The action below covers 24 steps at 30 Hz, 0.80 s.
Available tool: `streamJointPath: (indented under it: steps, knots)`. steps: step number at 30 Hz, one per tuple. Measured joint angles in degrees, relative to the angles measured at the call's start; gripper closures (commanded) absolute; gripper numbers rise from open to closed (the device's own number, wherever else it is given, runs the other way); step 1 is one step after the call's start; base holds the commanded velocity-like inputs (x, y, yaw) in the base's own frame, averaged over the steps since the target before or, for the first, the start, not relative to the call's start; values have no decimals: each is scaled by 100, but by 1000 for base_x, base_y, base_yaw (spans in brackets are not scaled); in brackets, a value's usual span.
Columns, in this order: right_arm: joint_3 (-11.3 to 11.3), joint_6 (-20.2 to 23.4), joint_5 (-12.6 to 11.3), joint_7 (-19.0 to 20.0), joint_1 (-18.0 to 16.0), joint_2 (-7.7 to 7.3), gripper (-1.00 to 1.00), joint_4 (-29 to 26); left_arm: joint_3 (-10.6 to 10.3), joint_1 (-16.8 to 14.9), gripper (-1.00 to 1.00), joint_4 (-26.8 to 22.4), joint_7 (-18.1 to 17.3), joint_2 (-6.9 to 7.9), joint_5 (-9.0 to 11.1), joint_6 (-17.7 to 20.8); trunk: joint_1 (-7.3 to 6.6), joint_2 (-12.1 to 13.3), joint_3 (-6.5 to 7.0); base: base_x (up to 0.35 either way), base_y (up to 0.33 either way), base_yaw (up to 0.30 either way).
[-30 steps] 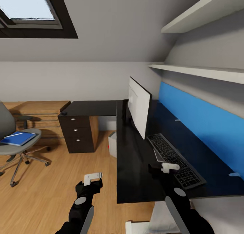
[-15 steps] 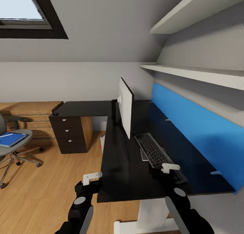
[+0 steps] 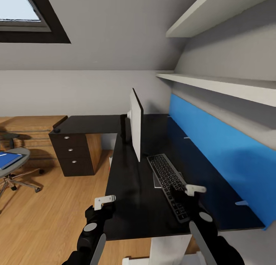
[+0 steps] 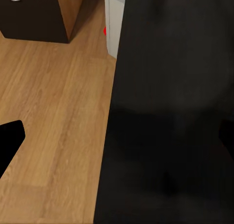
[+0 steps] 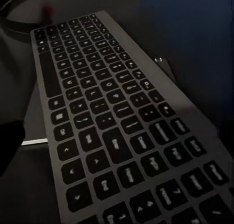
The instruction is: In the bedroom, organize the workspace by keeping the computer under the desk, ensuring the monitor is on the desk, placing the keyboard on the desk next to the monitor, placing the mouse on the desk next to the keyboard, moving the folder from the swivel chair onto the desk next to the mouse, stacking the notebook on top of the folder with the pen on top of the notebook, and positioning the swivel chair next to the desk.
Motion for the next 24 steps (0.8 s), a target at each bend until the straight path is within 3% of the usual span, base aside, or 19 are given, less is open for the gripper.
streamJointPath:
  steps: [3,4,7,10,14,15,18,24]
  knots:
    - [-156,31,4,5,-63,-10,-100,27,0,0,-100,0,-2,0,3,2,0,0,0,3,-3,0]
    - [-340,81,20,19,-243,-21,-100,67,0,0,-100,0,-2,0,4,2,0,0,1,2,-2,0]
    - [-614,209,27,32,-662,-47,-100,317,0,0,-100,1,-2,-1,5,2,0,0,1,0,0,0]
    - [-769,283,26,40,-1048,-127,-100,749,0,0,-100,0,-3,-2,5,3,0,0,0,0,0,0]
    - [-907,307,3,57,-1871,-364,-100,1921,0,0,-100,0,-2,-4,1,-2,0,0,0,0,0,0]
    - [-957,263,-3,67,-2423,-457,-100,2871,-1,0,-100,-4,-2,-1,-2,-14,1,1,1,0,0,0]
    - [-972,161,-26,99,-2653,-481,-100,3326,0,0,-100,-7,-2,0,-2,-24,0,0,0,0,0,0]
    - [-975,119,-250,1431,-2705,-502,-100,3529,0,0,-100,8,-7,0,-2,-40,0,0,0,0,0,0]
